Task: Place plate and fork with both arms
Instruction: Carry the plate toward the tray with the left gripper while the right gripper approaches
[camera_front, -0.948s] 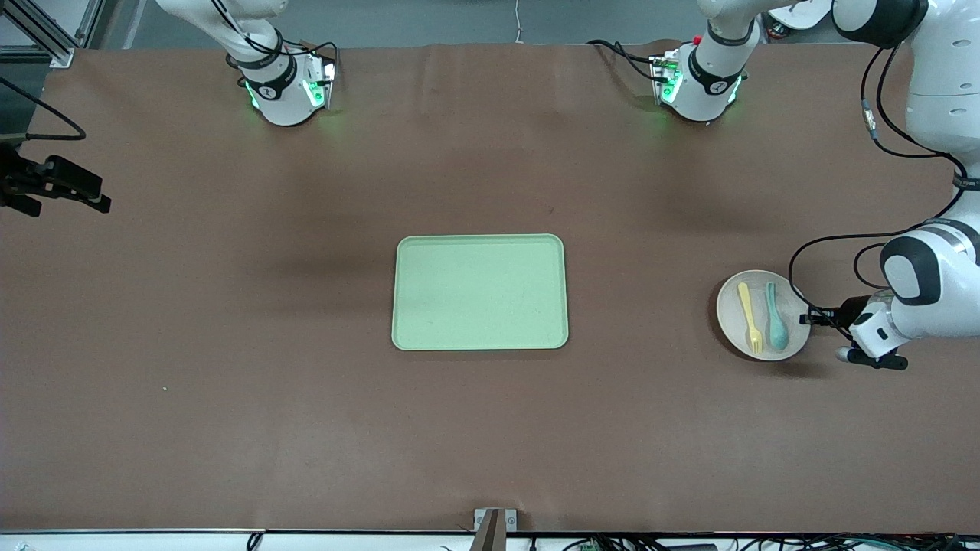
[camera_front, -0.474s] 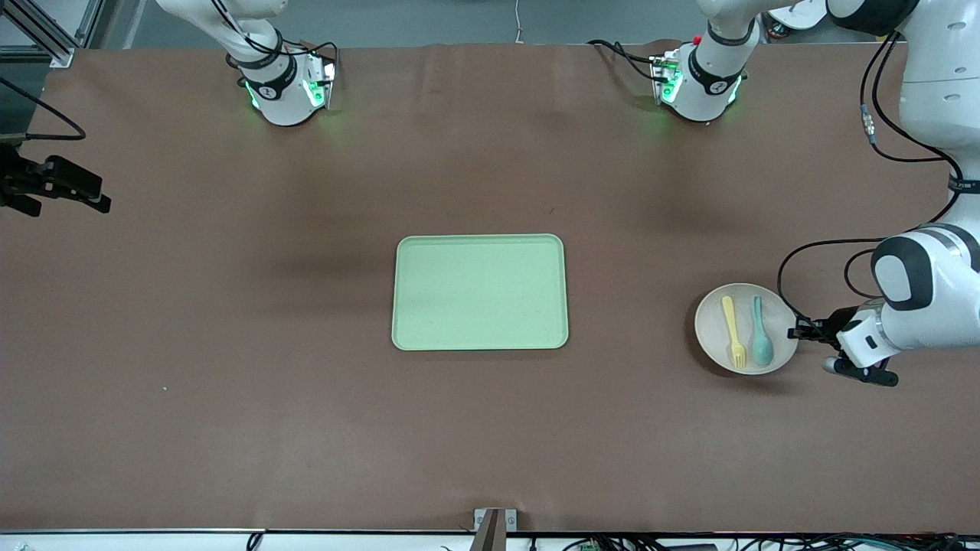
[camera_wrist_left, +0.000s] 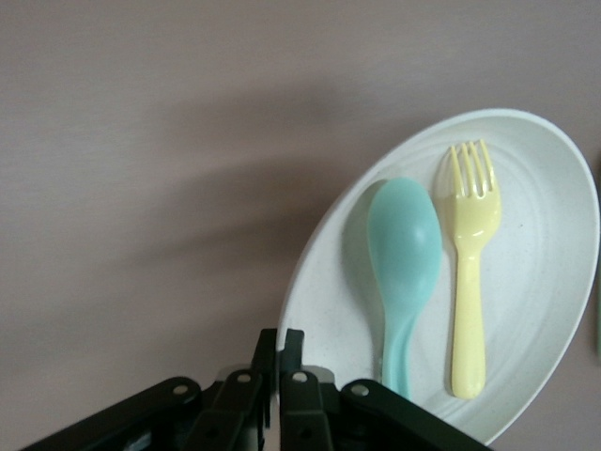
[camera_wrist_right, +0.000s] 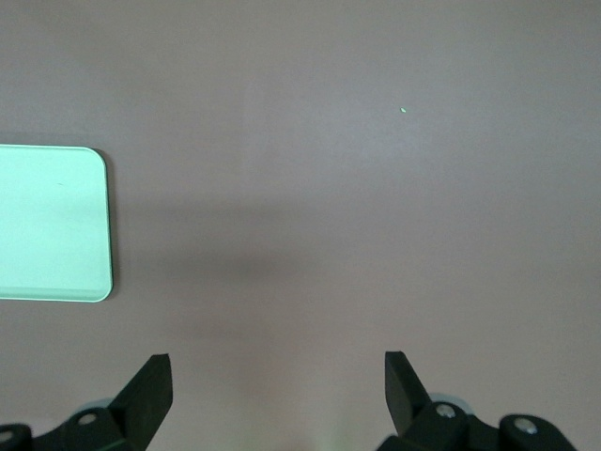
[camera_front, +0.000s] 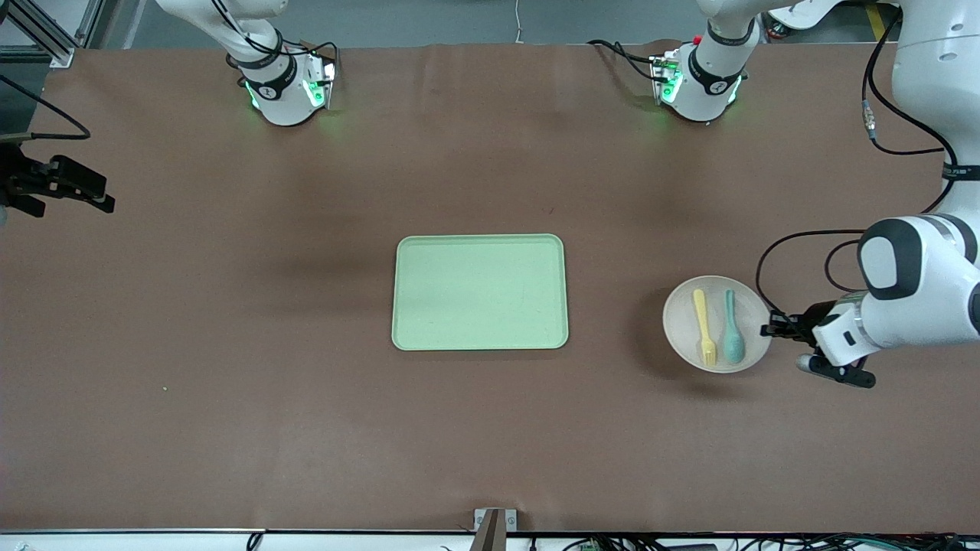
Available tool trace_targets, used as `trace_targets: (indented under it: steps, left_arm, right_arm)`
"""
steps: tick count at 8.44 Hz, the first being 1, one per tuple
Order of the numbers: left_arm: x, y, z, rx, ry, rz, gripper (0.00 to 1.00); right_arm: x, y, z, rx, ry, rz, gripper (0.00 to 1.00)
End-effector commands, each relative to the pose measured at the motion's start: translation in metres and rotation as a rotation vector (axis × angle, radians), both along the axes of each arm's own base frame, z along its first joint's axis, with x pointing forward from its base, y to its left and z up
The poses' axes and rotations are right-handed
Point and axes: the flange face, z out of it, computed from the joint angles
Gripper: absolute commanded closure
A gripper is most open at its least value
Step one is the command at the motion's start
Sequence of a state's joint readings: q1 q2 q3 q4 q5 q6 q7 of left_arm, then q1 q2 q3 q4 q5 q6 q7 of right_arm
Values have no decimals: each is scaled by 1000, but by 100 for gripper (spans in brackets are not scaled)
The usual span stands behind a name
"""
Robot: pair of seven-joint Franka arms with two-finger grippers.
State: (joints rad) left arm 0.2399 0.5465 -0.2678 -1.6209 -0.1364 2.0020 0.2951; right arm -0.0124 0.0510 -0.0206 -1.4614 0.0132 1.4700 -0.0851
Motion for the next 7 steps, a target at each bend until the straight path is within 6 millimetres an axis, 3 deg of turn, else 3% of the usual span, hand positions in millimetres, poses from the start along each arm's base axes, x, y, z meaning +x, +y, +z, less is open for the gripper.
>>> trace_targets:
  steps: [1, 3, 5, 7]
  left_arm:
    - [-6, -63, 17, -12, 30, 42, 100]
    - [-14, -122, 21, -12, 48, 52, 100]
    - [-22, -186, 12, -5, 66, 68, 100]
    - [-24, -241, -15, -30, 33, 132, 100]
  right_arm:
    - [-6, 18, 2, -3, -11, 3, 0]
    - [-1, 43, -5, 10, -11, 32, 0]
    - [9, 79, -27, 77, -8, 11, 0]
    - [8, 143, -61, 75, -27, -22, 0]
